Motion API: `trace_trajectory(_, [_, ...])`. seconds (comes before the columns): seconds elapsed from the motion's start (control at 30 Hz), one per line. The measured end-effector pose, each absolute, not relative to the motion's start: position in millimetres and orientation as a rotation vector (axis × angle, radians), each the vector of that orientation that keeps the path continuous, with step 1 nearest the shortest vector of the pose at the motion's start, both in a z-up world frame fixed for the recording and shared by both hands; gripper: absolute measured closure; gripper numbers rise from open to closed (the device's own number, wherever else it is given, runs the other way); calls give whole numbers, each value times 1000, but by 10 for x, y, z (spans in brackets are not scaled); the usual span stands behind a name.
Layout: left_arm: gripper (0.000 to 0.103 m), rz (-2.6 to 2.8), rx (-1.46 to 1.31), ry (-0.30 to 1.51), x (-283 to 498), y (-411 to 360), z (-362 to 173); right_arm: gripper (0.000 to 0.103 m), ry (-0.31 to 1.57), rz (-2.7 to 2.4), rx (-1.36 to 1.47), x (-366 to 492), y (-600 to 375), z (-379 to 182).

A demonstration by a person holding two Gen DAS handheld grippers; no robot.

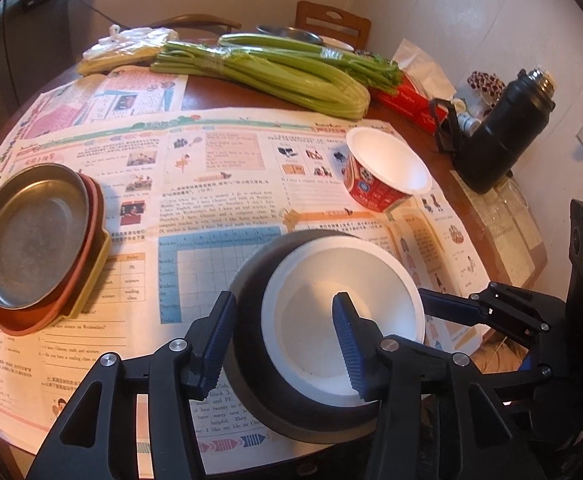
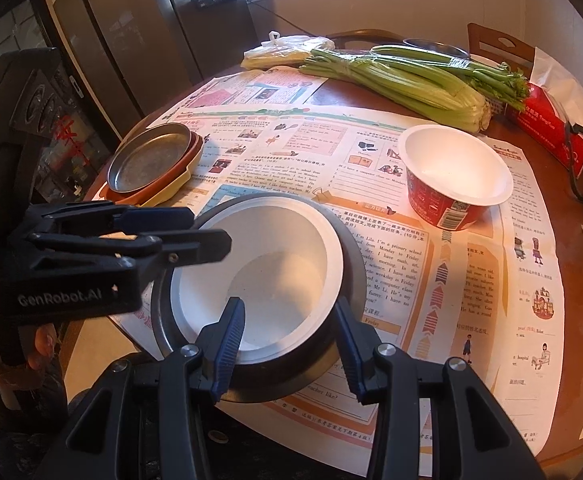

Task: Organize plates and bowls
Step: 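Open the left tool to release the paper bowl inside the pot, then move the left tool to the second red-and-white paper bowl and grip its rim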

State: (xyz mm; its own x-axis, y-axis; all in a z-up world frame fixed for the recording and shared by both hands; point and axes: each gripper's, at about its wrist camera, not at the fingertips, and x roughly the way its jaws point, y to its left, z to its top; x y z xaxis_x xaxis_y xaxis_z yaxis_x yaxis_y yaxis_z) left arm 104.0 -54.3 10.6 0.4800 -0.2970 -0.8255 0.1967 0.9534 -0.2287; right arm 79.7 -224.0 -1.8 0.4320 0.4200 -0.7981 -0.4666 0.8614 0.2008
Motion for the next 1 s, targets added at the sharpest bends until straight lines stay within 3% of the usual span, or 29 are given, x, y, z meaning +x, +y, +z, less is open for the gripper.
trace_trajectory(1.0, [45, -433, 12, 899, 1517, -946, 692, 57, 879, 385, 85, 1070, -2663, 299])
